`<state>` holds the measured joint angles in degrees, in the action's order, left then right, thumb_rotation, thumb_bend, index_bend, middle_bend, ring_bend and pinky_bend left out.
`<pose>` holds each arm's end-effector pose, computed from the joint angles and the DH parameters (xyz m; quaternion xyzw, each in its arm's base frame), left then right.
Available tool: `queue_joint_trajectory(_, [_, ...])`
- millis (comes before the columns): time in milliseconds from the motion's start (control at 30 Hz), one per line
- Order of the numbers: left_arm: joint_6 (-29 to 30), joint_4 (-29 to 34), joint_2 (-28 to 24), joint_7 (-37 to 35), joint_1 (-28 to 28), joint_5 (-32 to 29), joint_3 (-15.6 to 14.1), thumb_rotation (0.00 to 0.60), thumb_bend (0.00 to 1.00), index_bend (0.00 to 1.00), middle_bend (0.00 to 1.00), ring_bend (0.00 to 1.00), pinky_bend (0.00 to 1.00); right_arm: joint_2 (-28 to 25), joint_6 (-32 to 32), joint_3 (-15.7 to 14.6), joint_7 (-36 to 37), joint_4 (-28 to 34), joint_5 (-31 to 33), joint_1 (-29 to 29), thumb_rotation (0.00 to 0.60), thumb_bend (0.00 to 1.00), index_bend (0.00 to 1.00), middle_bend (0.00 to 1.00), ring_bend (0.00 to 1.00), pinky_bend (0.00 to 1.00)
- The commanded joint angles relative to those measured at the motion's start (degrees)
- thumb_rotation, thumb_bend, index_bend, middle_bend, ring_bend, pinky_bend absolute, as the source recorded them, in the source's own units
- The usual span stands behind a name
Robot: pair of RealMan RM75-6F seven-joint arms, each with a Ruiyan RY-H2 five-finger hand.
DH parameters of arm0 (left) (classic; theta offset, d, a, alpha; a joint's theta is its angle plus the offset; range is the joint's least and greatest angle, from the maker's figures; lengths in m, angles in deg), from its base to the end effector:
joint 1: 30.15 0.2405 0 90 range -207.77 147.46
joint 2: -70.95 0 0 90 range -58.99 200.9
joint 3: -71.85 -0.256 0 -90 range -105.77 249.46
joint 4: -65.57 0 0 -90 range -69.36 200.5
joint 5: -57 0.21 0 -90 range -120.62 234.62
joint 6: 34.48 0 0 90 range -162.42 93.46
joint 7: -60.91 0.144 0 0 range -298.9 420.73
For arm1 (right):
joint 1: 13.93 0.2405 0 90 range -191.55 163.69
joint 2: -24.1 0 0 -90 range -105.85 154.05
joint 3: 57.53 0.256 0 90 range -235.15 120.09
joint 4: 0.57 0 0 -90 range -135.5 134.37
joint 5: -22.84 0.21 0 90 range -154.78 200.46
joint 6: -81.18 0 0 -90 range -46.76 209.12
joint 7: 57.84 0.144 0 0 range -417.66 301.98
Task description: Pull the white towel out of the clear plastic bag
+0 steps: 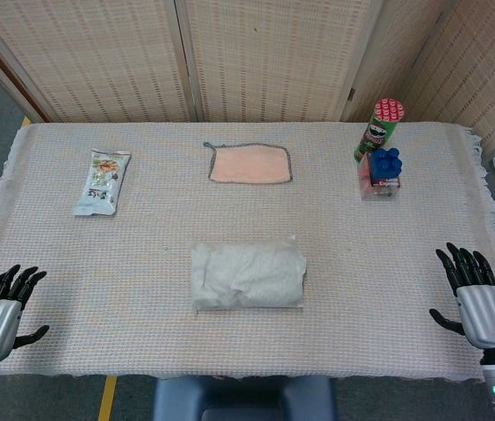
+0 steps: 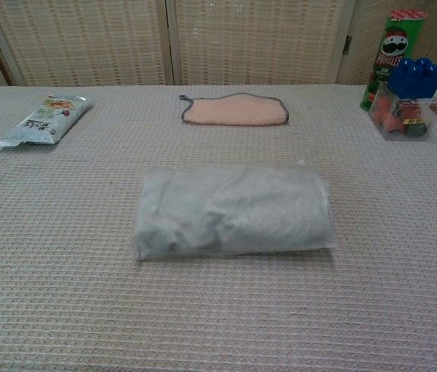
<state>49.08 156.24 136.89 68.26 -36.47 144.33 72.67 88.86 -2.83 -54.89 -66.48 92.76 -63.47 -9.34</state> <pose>-0.3107 0.1815 0.1418 -0.6414 -0.3527 -0.3453 0.5873 -0.3079 -0.1783 0.1505 0.6233 -0.3568 0.3465 0.6035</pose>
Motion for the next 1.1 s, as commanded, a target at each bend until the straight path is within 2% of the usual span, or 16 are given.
queue_joint_trajectory(33, [-0.7,0.0,0.2,0.0,-0.3,0.1,-0.2,0.6,0.16,0.18,0.16,0.05,0.15,0.0,0.0,0.1,-0.1,-0.1,0.3,-0.1,0.6,0.1,0.0,0.0,0.0,0.0])
queue_joint_trajectory(200, [-1.1,0.1,0.8,-0.6,-0.8,1.7,-0.9,0.6,0.16,0.18,0.17,0.05,0.16,-0.3,-0.4,0.0,-0.1,0.0,0.3,-0.4,0.6,0.1,0.0,0.0,0.0,0.0])
queue_joint_trajectory(333, [0.0,-0.4,2.6,-3.9,-1.1,5.1,-1.8,0.6,0.16,0.2,0.23,0.1,0.25,-0.2,-1.1,0.0,-0.6,0.1,0.0,-0.7,0.6,0.1,0.0,0.0,0.0,0.0])
queue_joint_trajectory(400, [0.8,-1.3,4.3,-6.5,-1.2,7.0,-2.3,0.6,0.16,0.24,0.32,0.2,0.36,0.0,-1.2,0.0,-1.0,0.0,0.1,-0.8,0.6,0.1,0.0,0.0,0.0,0.0])
queue_joint_trajectory(467, [1.3,-1.9,6.1,-8.7,-1.3,8.1,-2.7,0.6,0.16,0.29,0.5,0.38,0.55,0.2,-1.3,0.1,-1.4,0.0,0.3,-0.8,0.6,0.1,0.0,0.0,0.0,0.0])
queue_joint_trajectory(567, [-0.3,-2.4,8.4,-11.3,-2.2,9.7,-3.9,0.6,0.16,0.37,0.75,0.62,0.74,0.9,-0.7,0.2,-2.5,-0.4,0.7,-0.6,0.6,0.1,0.0,0.0,0.0,0.0])
queue_joint_trajectory(667, [-0.3,-4.3,11.1,-11.0,-3.5,12.2,-3.8,0.6,0.19,0.44,0.94,0.82,0.88,1.7,0.3,0.2,-3.5,-0.8,0.9,0.0,0.6,0.1,0.0,0.0,0.0,0.0])
queue_joint_trajectory(700, [-0.4,-5.4,12.3,-10.5,-4.2,13.4,-3.9,0.6,0.19,0.45,0.97,0.85,0.91,2.1,0.9,0.1,-4.0,-1.1,1.2,0.2,0.6,0.1,0.0,0.0,0.0,0.0])
queue_joint_trajectory(767, [-0.1,-7.4,14.4,-10.6,-5.2,15.1,-3.7,0.6,0.2,0.47,1.0,0.96,0.98,2.5,1.6,0.2,-4.7,-1.3,1.6,0.5,0.6,0.1,0.0,0.0,0.0,0.0])
queue_joint_trajectory(833, [0.0,-10.3,17.1,-11.0,-6.4,16.5,-3.3,0.6,0.22,0.47,1.0,1.0,1.0,2.8,2.1,0.3,-5.2,-1.4,2.2,0.7,0.6,0.1,0.0,0.0,0.0,0.0])
queue_joint_trajectory(1100, [-2.3,-16.7,26.2,-9.3,-9.7,16.8,-2.3,0.6,0.32,0.46,1.0,1.0,1.0,3.1,2.6,0.5,-6.4,-1.6,3.3,0.8,0.6,0.1,0.0,0.0,0.0,0.0])
